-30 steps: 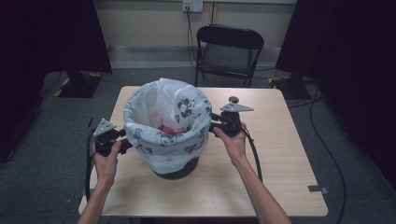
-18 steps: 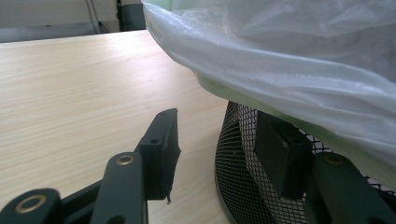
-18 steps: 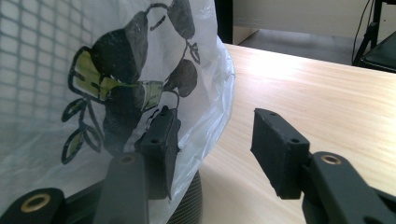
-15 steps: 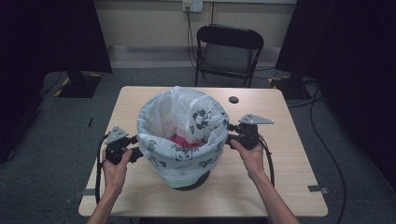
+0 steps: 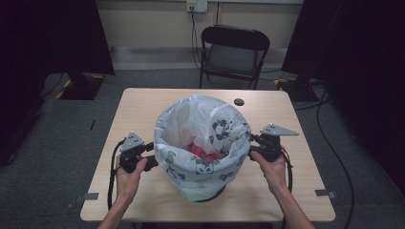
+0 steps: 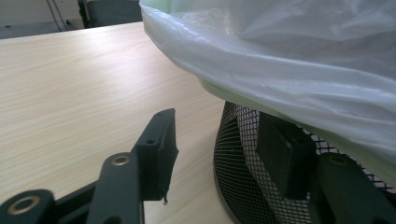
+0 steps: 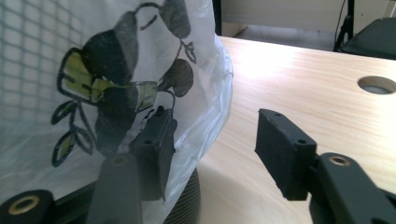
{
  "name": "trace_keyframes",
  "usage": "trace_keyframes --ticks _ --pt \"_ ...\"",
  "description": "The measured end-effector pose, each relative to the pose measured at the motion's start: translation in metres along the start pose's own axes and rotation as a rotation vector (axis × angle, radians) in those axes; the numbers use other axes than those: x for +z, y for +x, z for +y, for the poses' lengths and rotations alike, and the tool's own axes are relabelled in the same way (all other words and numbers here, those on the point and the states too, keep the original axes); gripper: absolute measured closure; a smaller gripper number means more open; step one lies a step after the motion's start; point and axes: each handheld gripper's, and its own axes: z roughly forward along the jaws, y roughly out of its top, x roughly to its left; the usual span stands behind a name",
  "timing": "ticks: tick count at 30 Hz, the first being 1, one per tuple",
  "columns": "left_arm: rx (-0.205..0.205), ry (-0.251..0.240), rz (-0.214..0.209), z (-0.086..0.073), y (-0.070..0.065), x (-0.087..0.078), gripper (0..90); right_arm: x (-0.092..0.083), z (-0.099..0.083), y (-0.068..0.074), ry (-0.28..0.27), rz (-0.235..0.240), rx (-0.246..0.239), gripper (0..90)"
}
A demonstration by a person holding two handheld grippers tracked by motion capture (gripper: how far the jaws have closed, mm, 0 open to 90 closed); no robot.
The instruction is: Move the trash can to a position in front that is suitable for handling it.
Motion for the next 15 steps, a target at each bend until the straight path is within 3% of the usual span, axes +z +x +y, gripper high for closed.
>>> trace_keyframes --ticks 5,11,13,15 --pt "0.021 0.012 -0.035 0.001 -0.007 0.006 38.8 -0.014 -0.004 -0.008 0.007 -0.004 0.016 42.5" --pt "0.029 0.016 -0.013 0.002 -0.008 0.010 27.1 -0.018 -0.005 -0.012 0.008 -0.030 0.010 36.1" --pt "0.037 0.028 -0.014 0.003 -0.005 0.008 21.9 -0.017 -0.004 -0.015 0.018 -0.028 0.019 29.4" --pt "0.028 0.009 -0.009 0.004 0.001 0.003 22.7 -0.018 -0.003 -0.019 0.018 -0.028 0.030 25.6"
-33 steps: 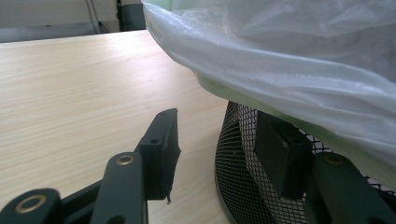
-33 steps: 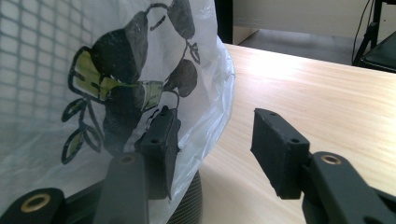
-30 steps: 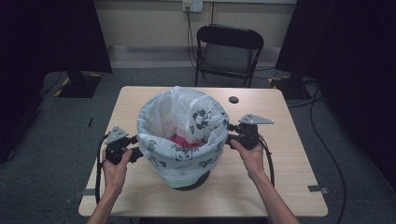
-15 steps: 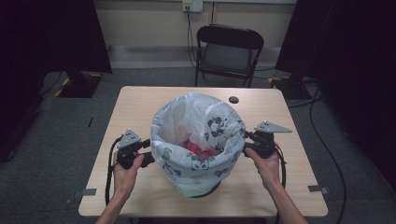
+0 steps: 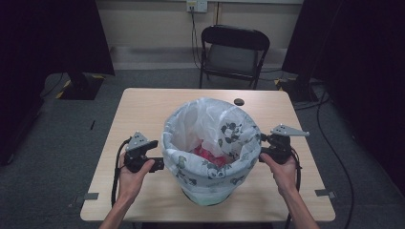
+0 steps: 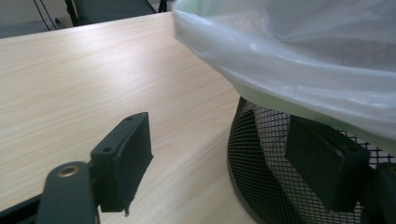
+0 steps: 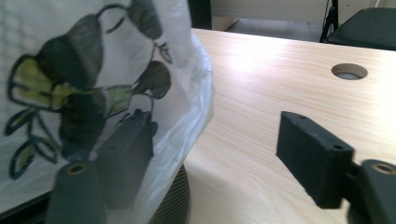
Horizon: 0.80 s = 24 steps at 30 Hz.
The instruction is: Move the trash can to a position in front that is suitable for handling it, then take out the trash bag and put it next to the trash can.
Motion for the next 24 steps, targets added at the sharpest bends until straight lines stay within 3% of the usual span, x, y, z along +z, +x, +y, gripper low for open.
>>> trace_keyframes --ticks 3,5,8,14,17,24 --pt "-0.017 -0.024 0.003 0.003 0.009 -0.008 21.4 -0.004 0.002 -0.006 -0.032 0.000 0.023 22.7" --pt "-0.002 -0.037 0.011 0.007 0.015 -0.017 20.0 -0.007 0.006 -0.008 -0.034 -0.006 0.025 24.4" --pt "-0.016 -0.069 0.014 0.014 0.020 -0.029 18.9 -0.013 0.010 -0.009 -0.046 0.008 0.035 29.4" --pt "0.021 -0.110 0.014 0.030 0.016 -0.047 20.5 -0.028 0.018 -0.002 -0.086 0.002 0.008 38.0" --pt "0.013 -0.173 -0.005 0.043 0.015 -0.062 27.4 -0.033 0.023 0.000 -0.102 0.012 0.000 42.8" --pt "0.040 -0.213 -0.061 0.062 0.005 -0.071 32.4 -0.044 0.042 0.009 -0.136 0.017 -0.043 49.1"
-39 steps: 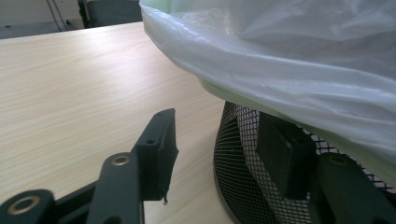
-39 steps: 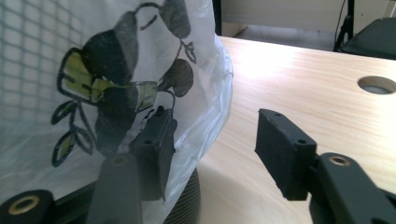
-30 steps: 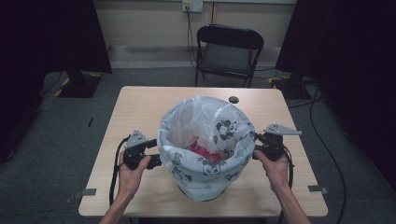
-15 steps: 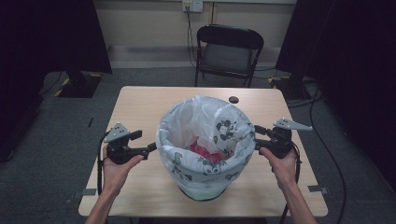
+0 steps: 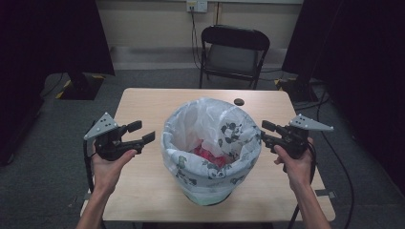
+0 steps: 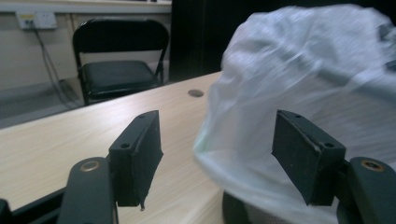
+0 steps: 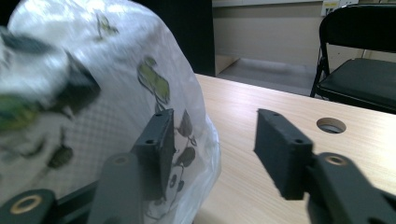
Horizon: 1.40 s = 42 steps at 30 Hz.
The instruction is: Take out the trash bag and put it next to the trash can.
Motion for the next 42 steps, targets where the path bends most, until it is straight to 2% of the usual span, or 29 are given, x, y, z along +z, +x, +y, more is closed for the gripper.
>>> trace_keyframes --ticks 6,7,9,12,13,14,15,16,17,19,20,21,22,23,24,25,26,28,30,35,37,38,42 --pt "0.014 -0.033 -0.038 0.016 -0.011 -0.004 31.1 -0.007 0.021 0.003 0.006 0.021 0.009 39.2" --pt "0.020 -0.052 -0.055 0.023 -0.016 -0.006 30.7 -0.011 0.030 0.005 -0.009 0.039 0.016 37.4" --pt "0.018 -0.064 -0.058 0.027 -0.018 -0.006 29.0 -0.017 0.037 0.008 -0.025 0.024 0.014 35.0" --pt "0.052 -0.075 -0.094 0.038 -0.032 -0.006 27.2 -0.025 0.045 0.013 -0.059 0.070 0.026 30.1" --pt "0.063 -0.069 -0.104 0.040 -0.036 -0.004 26.9 -0.028 0.046 0.016 -0.068 0.069 0.017 29.2" --pt "0.063 -0.069 -0.104 0.040 -0.036 -0.004 26.5 -0.030 0.047 0.020 -0.078 0.081 0.007 28.4" --pt "0.060 -0.057 -0.130 0.040 -0.043 0.001 26.1 -0.031 0.047 0.024 -0.081 0.108 0.006 27.4" --pt "0.060 -0.057 -0.130 0.040 -0.043 0.001 25.9 -0.031 0.046 0.028 -0.076 0.132 0.001 26.5" --pt "0.076 -0.036 -0.119 0.038 -0.048 0.007 24.7 -0.030 0.045 0.033 -0.065 0.148 -0.012 26.0" --pt "0.065 -0.026 -0.114 0.036 -0.051 0.013 21.9 -0.027 0.042 0.042 -0.039 0.174 -0.026 24.7" --pt "0.065 -0.026 -0.114 0.036 -0.051 0.013 21.4 -0.027 0.042 0.042 -0.039 0.174 -0.026 24.7" --pt "0.068 -0.008 -0.102 0.034 -0.052 0.018 21.4 -0.023 0.040 0.049 -0.012 0.182 -0.041 24.7" --pt "0.068 -0.008 -0.102 0.034 -0.052 0.018 20.6 -0.021 0.040 0.052 0.008 0.165 -0.060 24.8" --pt "0.070 0.011 -0.083 0.032 -0.050 0.022 20.0 -0.018 0.039 0.054 0.022 0.154 -0.072 25.8" --pt "0.059 0.014 -0.084 0.031 -0.048 0.024 19.9 -0.016 0.039 0.055 0.032 0.142 -0.073 28.0" --pt "0.053 0.013 -0.088 0.030 -0.046 0.025 19.7 -0.014 0.039 0.055 0.043 0.115 -0.080 34.0" --pt "0.053 0.013 -0.088 0.030 -0.046 0.025 19.7 -0.014 0.039 0.055 0.043 0.115 -0.080 34.0" --pt "0.044 0.010 -0.097 0.028 -0.044 0.027 19.2 -0.012 0.040 0.053 0.049 0.070 -0.096 47.1" --pt "0.045 0.011 -0.093 0.028 -0.044 0.027 19.4 -0.011 0.041 0.050 0.033 0.046 -0.085 59.2" --pt "0.047 0.020 -0.086 0.030 -0.044 0.029 20.3 -0.011 0.048 0.048 0.004 -0.005 -0.101 77.2" --pt "0.043 0.019 -0.081 0.030 -0.042 0.029 20.5 -0.011 0.050 0.048 -0.011 -0.005 -0.113 82.7" --pt "0.044 0.019 -0.076 0.030 -0.041 0.029 20.7 -0.011 0.050 0.048 -0.019 0.017 -0.103 84.6" --pt "0.031 0.015 -0.068 0.030 -0.037 0.029 20.7 -0.008 0.051 0.049 -0.028 0.062 -0.098 85.9"
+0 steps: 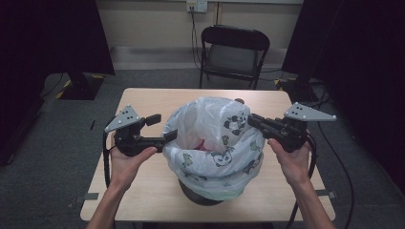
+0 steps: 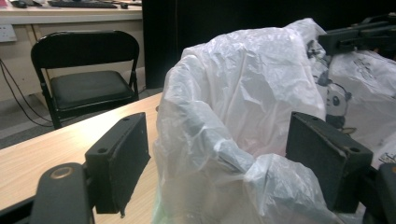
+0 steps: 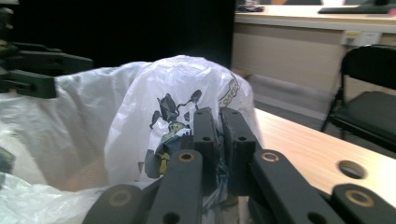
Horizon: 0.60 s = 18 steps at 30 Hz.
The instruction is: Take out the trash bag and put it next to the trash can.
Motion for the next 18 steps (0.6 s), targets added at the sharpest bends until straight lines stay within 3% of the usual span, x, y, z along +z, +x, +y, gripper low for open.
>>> trace_keyframes --ticks 3,8,14,18 --pt "-0.012 -0.003 -0.017 -0.0005 0.0021 0.0002 25.4 0.0020 -0.0027 -0.0017 -0.009 0.022 0.020 85.9" --pt "-0.010 -0.011 -0.036 -0.0003 0.0043 0.0020 44.5 0.0034 -0.0025 -0.0025 -0.023 0.044 0.036 85.7" --pt "-0.012 -0.044 0.029 0.0023 0.0083 -0.0008 70.0 0.0073 0.0016 0.0018 -0.023 0.061 0.026 84.8" --pt "-0.008 -0.063 0.005 0.0059 0.0090 -0.0014 83.1 0.0082 0.0015 0.0018 -0.022 0.055 0.023 84.3"
